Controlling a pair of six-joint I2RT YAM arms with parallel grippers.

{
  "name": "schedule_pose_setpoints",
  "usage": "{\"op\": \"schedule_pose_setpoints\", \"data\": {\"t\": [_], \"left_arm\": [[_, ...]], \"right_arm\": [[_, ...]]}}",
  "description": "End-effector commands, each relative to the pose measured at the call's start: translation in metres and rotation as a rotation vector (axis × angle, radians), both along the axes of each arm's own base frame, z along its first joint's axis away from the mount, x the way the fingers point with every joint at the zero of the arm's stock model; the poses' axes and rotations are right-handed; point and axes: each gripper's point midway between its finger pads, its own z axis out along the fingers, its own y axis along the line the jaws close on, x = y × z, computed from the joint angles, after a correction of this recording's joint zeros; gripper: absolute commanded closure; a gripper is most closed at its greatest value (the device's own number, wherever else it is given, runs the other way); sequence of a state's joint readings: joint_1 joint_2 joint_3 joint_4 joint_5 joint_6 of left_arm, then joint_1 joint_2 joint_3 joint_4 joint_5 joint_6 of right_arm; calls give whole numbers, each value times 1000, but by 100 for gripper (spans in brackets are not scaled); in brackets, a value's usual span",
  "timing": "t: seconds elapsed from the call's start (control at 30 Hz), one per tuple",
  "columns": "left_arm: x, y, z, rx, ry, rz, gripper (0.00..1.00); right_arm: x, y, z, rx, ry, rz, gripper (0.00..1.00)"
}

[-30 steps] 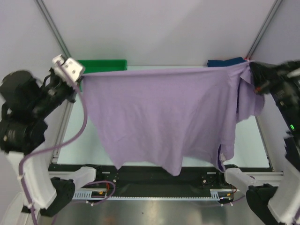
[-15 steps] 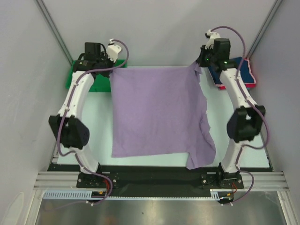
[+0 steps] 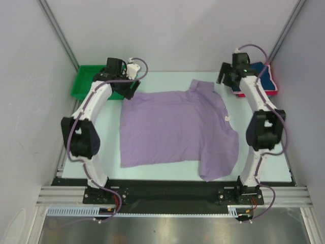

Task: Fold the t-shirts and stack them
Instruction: Flatten the tshirt out

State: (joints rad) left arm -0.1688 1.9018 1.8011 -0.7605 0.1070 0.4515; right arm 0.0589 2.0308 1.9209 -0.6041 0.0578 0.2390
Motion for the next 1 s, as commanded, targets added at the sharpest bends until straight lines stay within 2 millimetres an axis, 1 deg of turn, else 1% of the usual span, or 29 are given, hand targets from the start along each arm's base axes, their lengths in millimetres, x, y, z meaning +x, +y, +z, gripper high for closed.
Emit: {"op": "schedule_pose_setpoints", "data": {"t": [0.0, 0.03, 0.07, 0.1, 0.13, 0.17, 0.2, 0.23, 0.27, 0.3, 0.33, 0.37, 0.4, 0.43, 0.47, 0.5, 0.53, 0.57, 0.6, 0.63, 0.67, 0.73, 0.77, 0.83, 0.87, 0.9, 0.93, 0.97], "left_arm": [[-71, -39, 43, 12, -122, -241, 23], [-89, -41, 32, 28, -91, -276, 24], [-120, -36, -7, 71, 17, -326, 25], [-142, -40, -8, 95, 18, -373, 28], [-158, -38, -23, 120, 56, -401, 28], [-189, -30, -55, 160, 154, -441, 28], [-206, -30, -59, 182, 162, -476, 28], [-221, -28, -69, 194, 192, -502, 28], [-248, -23, -90, 223, 262, -550, 28], [-258, -20, -91, 236, 256, -571, 26], [-268, -17, -97, 251, 272, -588, 25], [-285, -11, -113, 263, 317, -602, 25], [-296, -12, -118, 271, 328, -631, 23], [-302, -10, -123, 281, 328, -638, 22], [-313, -7, -136, 302, 349, -658, 22], [-315, -4, -141, 318, 349, -659, 21], [-310, -2, -143, 342, 317, -647, 21], [-312, 3, -151, 361, 325, -641, 21], [-310, 5, -154, 374, 317, -631, 21], [-303, 4, -155, 377, 292, -617, 21], [-299, 10, -157, 412, 283, -594, 21], [-292, 9, -158, 420, 255, -572, 24], [-292, 12, -162, 430, 256, -565, 25], [-288, 13, -165, 430, 235, -554, 30], [-291, 16, -170, 433, 245, -545, 34], [-291, 17, -171, 428, 247, -541, 43], [-292, 17, -172, 423, 250, -538, 48], [-293, 20, -173, 417, 258, -530, 52]], "right_arm": [[-72, -37, 28, 47, -29, -183, 22], [-102, -50, -3, 52, 55, -222, 22], [-122, -54, 2, 71, 48, -246, 22], [-138, -62, -5, 97, 69, -292, 22], [-156, -64, -14, 103, 108, -310, 22], [-183, -65, -31, 106, 159, -331, 22], [-195, -65, -39, 111, 182, -345, 21], [-210, -66, -53, 127, 227, -374, 21], [-231, -62, -73, 145, 287, -387, 21], [-244, -61, -79, 160, 305, -403, 20], [-256, -62, -87, 193, 332, -453, 20], [-265, -61, -94, 219, 351, -472, 20], [-284, -59, -108, 236, 391, -493, 20], [-293, -58, -113, 260, 404, -520, 21], [-300, -53, -119, 292, 422, -538, 22], [-312, -50, -124, 303, 428, -551, 22], [-319, -48, -127, 312, 439, -565, 23], [-324, -45, -128, 329, 438, -579, 23], [-328, -45, -128, 331, 436, -590, 23], [-338, -44, -130, 333, 444, -598, 23], [-343, -45, -131, 330, 445, -623, 23], [-354, -44, -133, 329, 450, -629, 23], [-360, -43, -136, 330, 463, -635, 23], [-361, -38, -139, 355, 461, -629, 25], [-361, -36, -140, 362, 465, -629, 26], [-360, -35, -141, 374, 466, -641, 27], [-359, -34, -143, 380, 464, -644, 27], [-365, -32, -152, 383, 492, -652, 28]]}}
